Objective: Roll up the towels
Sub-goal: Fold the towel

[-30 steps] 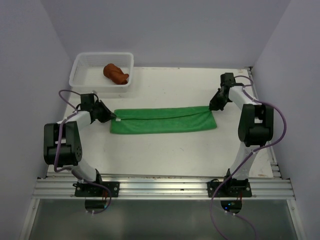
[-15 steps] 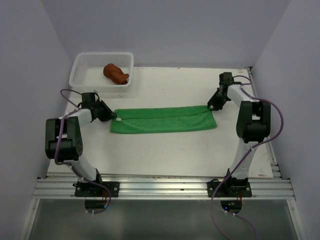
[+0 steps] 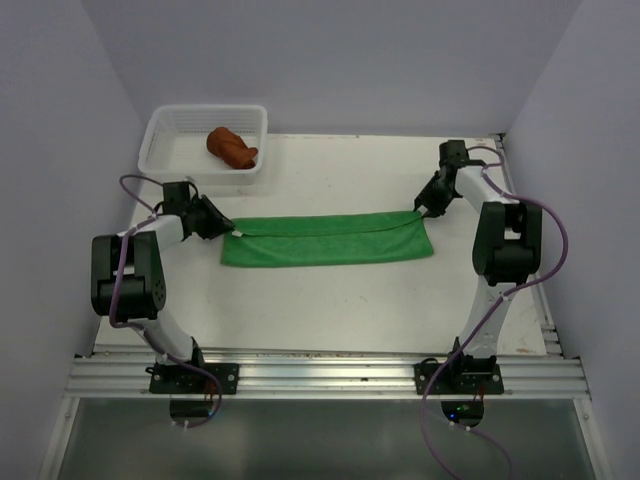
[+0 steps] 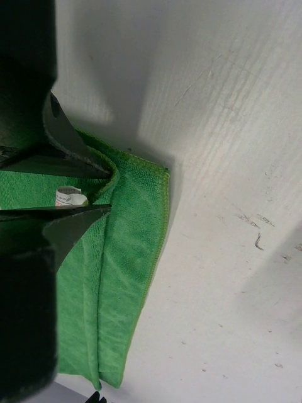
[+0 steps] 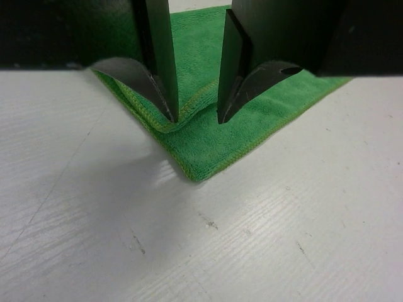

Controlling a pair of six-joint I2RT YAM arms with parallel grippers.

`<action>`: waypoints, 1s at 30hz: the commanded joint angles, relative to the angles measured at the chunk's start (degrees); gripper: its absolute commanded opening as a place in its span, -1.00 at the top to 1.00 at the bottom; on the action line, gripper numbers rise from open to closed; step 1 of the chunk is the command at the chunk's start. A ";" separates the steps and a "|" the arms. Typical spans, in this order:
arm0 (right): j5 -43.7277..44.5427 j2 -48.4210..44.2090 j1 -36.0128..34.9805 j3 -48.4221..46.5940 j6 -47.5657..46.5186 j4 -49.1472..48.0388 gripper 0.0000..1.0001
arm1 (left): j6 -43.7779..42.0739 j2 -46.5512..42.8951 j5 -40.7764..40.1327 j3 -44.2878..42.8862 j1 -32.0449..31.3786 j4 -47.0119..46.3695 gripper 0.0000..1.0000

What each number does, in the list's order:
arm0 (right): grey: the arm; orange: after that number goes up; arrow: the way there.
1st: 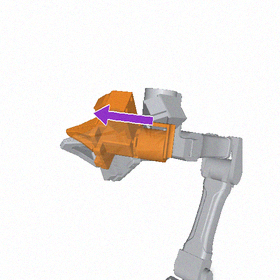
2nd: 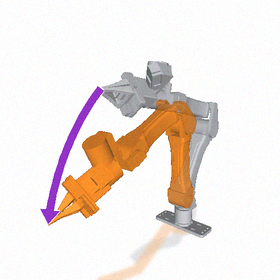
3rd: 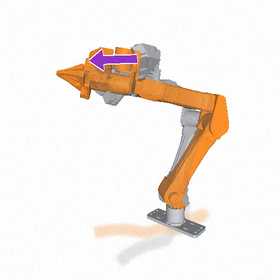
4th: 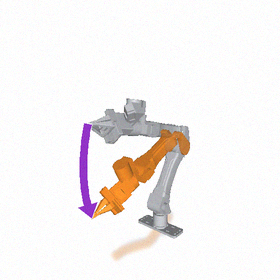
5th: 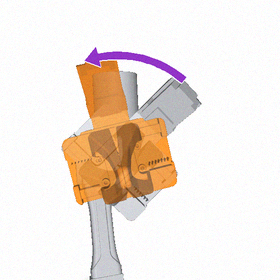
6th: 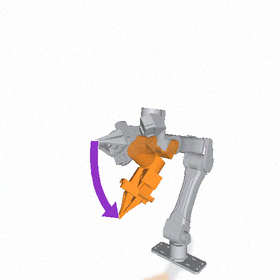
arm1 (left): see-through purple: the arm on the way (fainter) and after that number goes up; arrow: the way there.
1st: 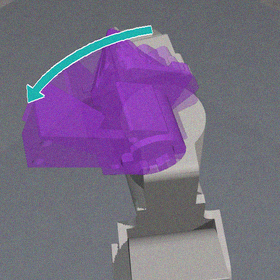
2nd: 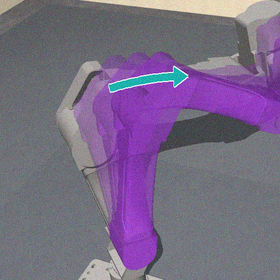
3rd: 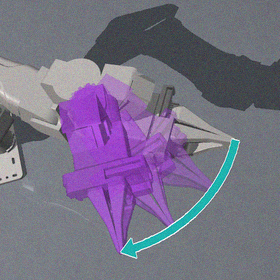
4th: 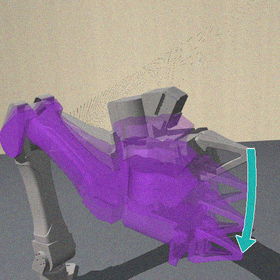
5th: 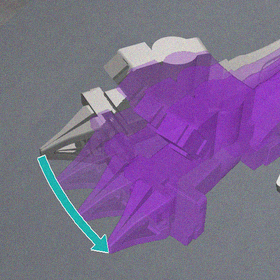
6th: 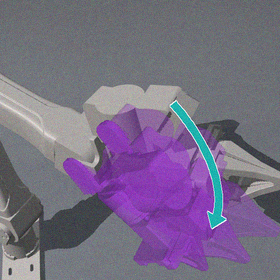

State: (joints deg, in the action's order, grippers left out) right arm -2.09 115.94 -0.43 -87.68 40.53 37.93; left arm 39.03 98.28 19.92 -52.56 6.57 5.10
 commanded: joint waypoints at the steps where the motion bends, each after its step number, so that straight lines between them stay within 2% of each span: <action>1: -0.02 0.87 0.16 -2.76 0.77 0.91 0.30 | 0.88 0.69 0.73 -2.29 -0.24 -2.99 0.47; 19: -0.55 2.71 0.16 -5.57 0.34 1.53 0.28 | 1.67 3.06 1.87 -4.57 -0.24 -2.82 0.45; 23: -0.72 3.06 0.16 -6.36 0.25 1.44 0.27 | 1.14 3.41 1.61 -4.49 -0.15 -1.86 0.36; 30: -0.64 3.85 0.16 -8.38 -0.63 2.49 0.27 | 0.96 5.08 1.61 -3.52 0.29 -2.29 0.35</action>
State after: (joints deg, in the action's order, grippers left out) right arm -2.37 119.00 -0.43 -93.10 40.88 38.85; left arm 39.92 102.35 20.97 -55.18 6.59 4.12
